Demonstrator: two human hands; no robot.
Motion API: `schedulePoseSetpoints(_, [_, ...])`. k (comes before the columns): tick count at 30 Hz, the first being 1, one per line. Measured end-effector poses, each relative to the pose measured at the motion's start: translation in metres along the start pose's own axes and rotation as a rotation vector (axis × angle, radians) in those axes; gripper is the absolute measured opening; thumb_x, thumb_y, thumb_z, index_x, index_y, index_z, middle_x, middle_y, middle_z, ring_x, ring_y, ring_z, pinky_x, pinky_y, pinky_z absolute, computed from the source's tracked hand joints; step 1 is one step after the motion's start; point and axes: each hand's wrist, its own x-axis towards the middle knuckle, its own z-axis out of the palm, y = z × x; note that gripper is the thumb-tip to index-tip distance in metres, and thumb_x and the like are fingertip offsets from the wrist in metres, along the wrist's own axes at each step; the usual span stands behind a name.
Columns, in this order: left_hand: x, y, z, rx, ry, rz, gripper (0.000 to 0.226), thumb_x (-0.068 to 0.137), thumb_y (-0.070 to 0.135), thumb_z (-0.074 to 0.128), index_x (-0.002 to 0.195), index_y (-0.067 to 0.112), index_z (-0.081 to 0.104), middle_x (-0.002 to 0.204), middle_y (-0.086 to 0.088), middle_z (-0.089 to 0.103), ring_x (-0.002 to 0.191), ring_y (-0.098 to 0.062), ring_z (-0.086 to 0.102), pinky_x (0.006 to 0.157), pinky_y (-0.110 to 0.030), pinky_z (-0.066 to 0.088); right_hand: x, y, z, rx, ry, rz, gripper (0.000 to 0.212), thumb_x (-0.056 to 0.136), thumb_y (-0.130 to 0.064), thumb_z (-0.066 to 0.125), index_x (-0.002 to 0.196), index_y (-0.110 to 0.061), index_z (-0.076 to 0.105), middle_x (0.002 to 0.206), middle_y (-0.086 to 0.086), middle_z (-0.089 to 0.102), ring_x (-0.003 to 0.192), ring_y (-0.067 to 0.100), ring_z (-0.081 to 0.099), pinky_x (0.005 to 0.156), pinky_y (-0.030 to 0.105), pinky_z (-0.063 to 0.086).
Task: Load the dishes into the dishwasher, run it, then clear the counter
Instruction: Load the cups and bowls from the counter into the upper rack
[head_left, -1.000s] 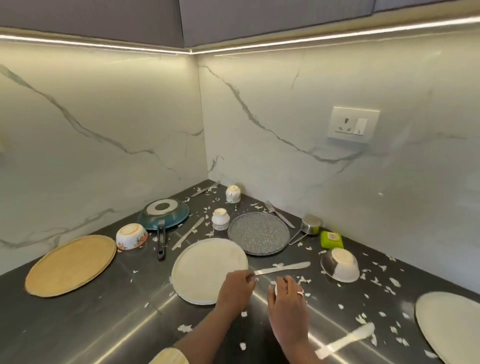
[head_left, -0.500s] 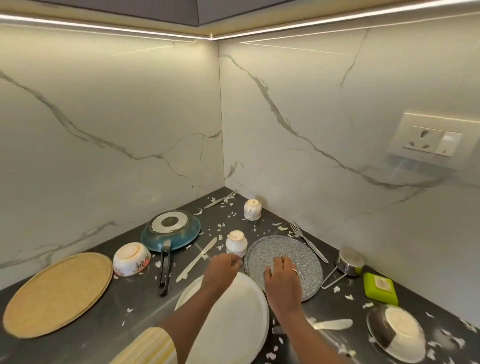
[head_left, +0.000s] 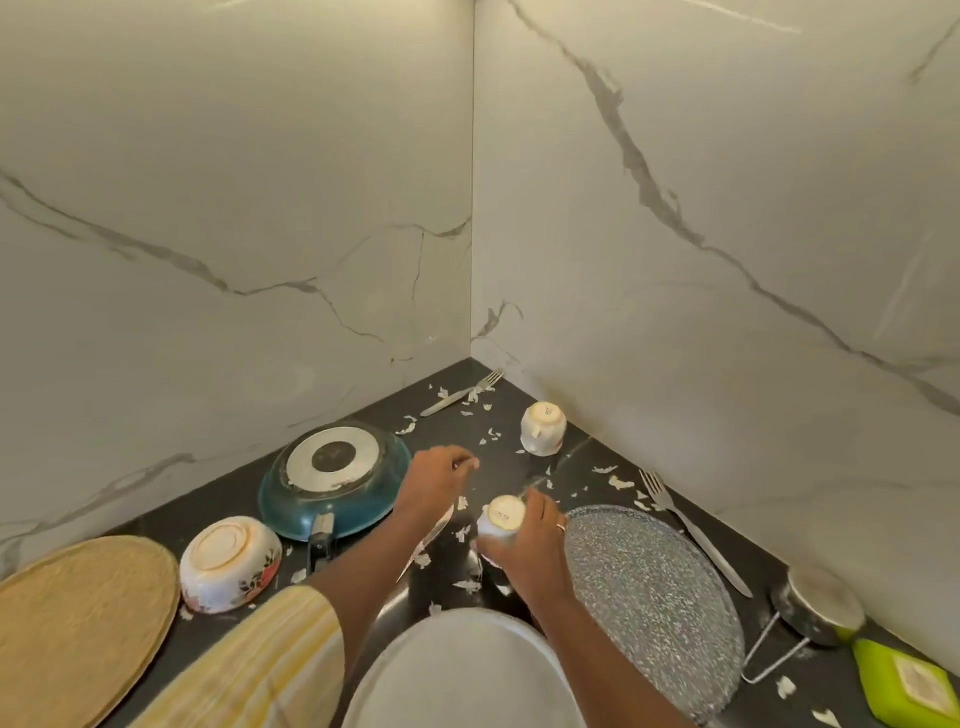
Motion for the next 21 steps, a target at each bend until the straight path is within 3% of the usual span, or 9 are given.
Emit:
schedulePoseSetpoints(2, [0.025, 0.007, 0.004, 0.010, -0.040, 0.013, 0.026, 0.087, 0.032, 0.062, 0.106, 0.016, 0.069, 0.102, -0.002, 0.071, 0.085, -0.011, 0.062, 0.079, -0.025, 0.047, 0.006, 0.000, 0.003, 0.094, -0.058, 0.039, 0.091, 0.065, -0.045, 0.079, 0.137, -0.019, 0.030, 0.135, 0.003, 0.039, 0.123, 0.020, 0.037, 0.099, 0.032, 0.037])
schedulePoseSetpoints(5, [0.056, 0.022, 0.016, 0.033, -0.169, 0.038, 0.054, 0.081, 0.039, 0.069, 0.126, 0.013, 0.056, 0.124, -0.007, 0.061, 0.111, -0.018, 0.057, 0.093, -0.029, 0.043, 0.008, 0.003, 0.004, 0.138, -0.082, 0.042, 0.086, 0.064, -0.044, 0.079, 0.133, -0.023, 0.033, 0.129, -0.002, 0.042, 0.113, 0.014, 0.040, 0.089, 0.026, 0.039])
schedulePoseSetpoints(10, [0.093, 0.043, 0.041, 0.094, -0.298, 0.055, 0.097, 0.071, 0.043, 0.077, 0.145, 0.009, 0.025, 0.152, -0.012, 0.028, 0.140, -0.026, 0.026, 0.112, -0.039, 0.023, 0.010, 0.004, 0.002, 0.144, -0.078, 0.006, 0.079, 0.063, -0.047, 0.078, 0.127, -0.026, 0.038, 0.120, -0.007, 0.044, 0.100, 0.009, 0.044, 0.079, 0.021, 0.039])
schedulePoseSetpoints(17, [0.124, 0.053, 0.067, 0.096, -0.361, 0.095, 0.109, 0.063, 0.042, 0.083, 0.146, 0.010, 0.019, 0.150, -0.012, 0.028, 0.137, -0.029, 0.029, 0.110, -0.042, 0.027, 0.010, 0.006, 0.005, 0.092, -0.038, -0.036, 0.075, 0.063, -0.048, 0.076, 0.125, -0.029, 0.039, 0.117, -0.008, 0.045, 0.092, 0.008, 0.044, 0.072, 0.019, 0.035])
schedulePoseSetpoints(19, [0.128, 0.053, 0.074, 0.116, -0.363, 0.105, 0.105, 0.062, 0.041, 0.083, 0.144, 0.011, 0.025, 0.145, -0.013, 0.034, 0.132, -0.030, 0.036, 0.106, -0.041, 0.032, 0.011, 0.007, 0.005, 0.085, -0.043, -0.039, 0.074, 0.063, -0.049, 0.075, 0.125, -0.030, 0.038, 0.115, -0.008, 0.046, 0.095, 0.011, 0.049, 0.072, 0.021, 0.037])
schedulePoseSetpoints(21, [0.128, 0.052, 0.079, 0.119, -0.339, 0.131, 0.089, 0.062, 0.038, 0.084, 0.134, 0.012, 0.039, 0.134, -0.011, 0.047, 0.122, -0.028, 0.046, 0.092, -0.034, 0.041, 0.011, 0.008, 0.003, 0.078, -0.081, -0.060, 0.075, 0.063, -0.047, 0.075, 0.124, -0.029, 0.037, 0.114, -0.007, 0.047, 0.096, 0.012, 0.049, 0.072, 0.022, 0.037])
